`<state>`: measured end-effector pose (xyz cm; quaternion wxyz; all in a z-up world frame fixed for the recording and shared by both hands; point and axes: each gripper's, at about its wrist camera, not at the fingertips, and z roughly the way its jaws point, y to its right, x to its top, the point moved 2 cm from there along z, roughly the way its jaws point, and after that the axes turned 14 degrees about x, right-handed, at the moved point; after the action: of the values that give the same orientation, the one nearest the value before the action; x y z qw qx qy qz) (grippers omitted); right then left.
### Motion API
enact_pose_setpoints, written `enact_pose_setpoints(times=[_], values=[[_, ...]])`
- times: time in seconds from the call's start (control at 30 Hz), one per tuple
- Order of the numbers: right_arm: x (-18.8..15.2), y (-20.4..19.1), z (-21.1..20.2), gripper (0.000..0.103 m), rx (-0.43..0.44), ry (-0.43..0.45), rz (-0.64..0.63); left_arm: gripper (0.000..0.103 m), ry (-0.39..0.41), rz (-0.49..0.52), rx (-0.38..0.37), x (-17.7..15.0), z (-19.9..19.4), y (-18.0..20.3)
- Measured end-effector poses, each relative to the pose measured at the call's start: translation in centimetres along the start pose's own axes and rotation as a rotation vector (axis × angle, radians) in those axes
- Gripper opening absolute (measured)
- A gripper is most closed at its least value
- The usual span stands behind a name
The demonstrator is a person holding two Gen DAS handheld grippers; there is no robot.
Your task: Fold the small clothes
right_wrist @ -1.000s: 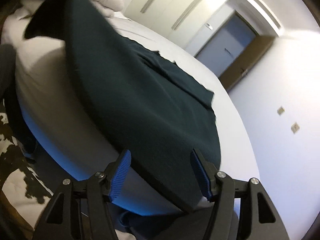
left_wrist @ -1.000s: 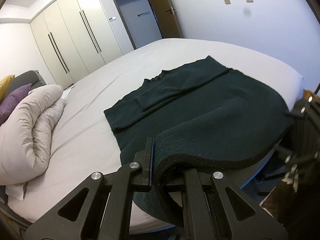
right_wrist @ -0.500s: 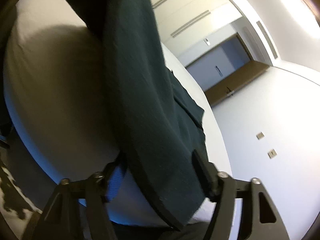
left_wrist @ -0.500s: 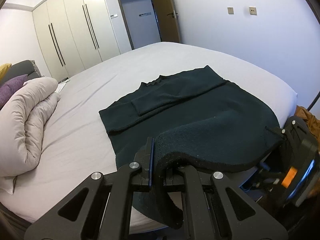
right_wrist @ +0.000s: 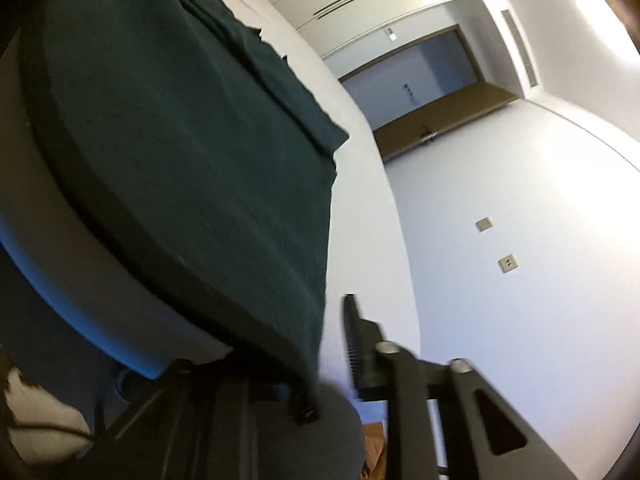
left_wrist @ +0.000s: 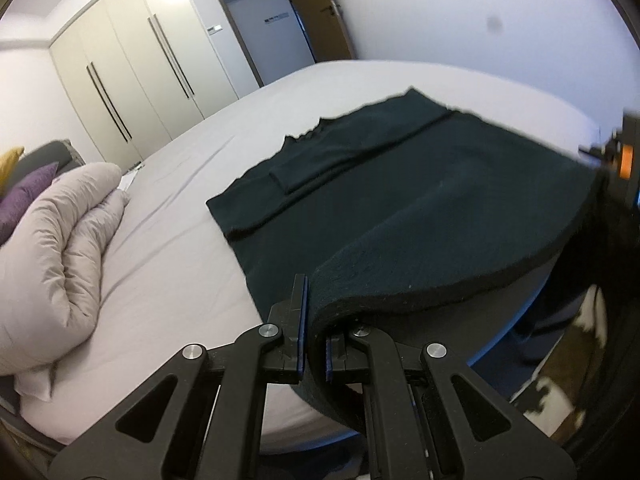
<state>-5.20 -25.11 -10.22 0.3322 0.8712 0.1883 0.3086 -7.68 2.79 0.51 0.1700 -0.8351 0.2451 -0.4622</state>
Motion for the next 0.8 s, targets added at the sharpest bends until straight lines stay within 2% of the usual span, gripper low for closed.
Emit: enact_pose_setpoints(times=[0.13, 0.2, 0.37, 0.47, 0.63, 0.8], values=[[-0.7, -0.9, -1.1, 0.009, 0.007, 0.054, -0.032, 0.005, -0.006, 0.077, 0.034, -2.3, 0.4, 1.5], [-0.7, -1.0, -1.6, 0.008, 0.007, 0.087, -0.049, 0.005, 0.012, 0.154, 0.078, -3.5, 0.4, 2.7], [-1.4, -0.1, -1.4, 0.004, 0.006, 0.089, -0.063, 0.005, 0.063, 0.359, 0.180, -7.2, 0.7, 5.5], [-1.3, 0.9, -1.4, 0.004, 0.002, 0.104, -0.063, 0.005, 0.068, 0.427, 0.209, -8.9, 1.0, 6.6], [-1.0, 2.8, -0.7, 0.004, 0.009, 0.109, -0.036, 0.005, 0.081, 0.490, 0.257, -10.5, 1.5, 7.4], [-1.0, 3.5, -0.5, 0.004, 0.031, 0.106, -0.005, 0.005, 0.077, 0.494, 0.254, -11.1, 1.8, 7.6]])
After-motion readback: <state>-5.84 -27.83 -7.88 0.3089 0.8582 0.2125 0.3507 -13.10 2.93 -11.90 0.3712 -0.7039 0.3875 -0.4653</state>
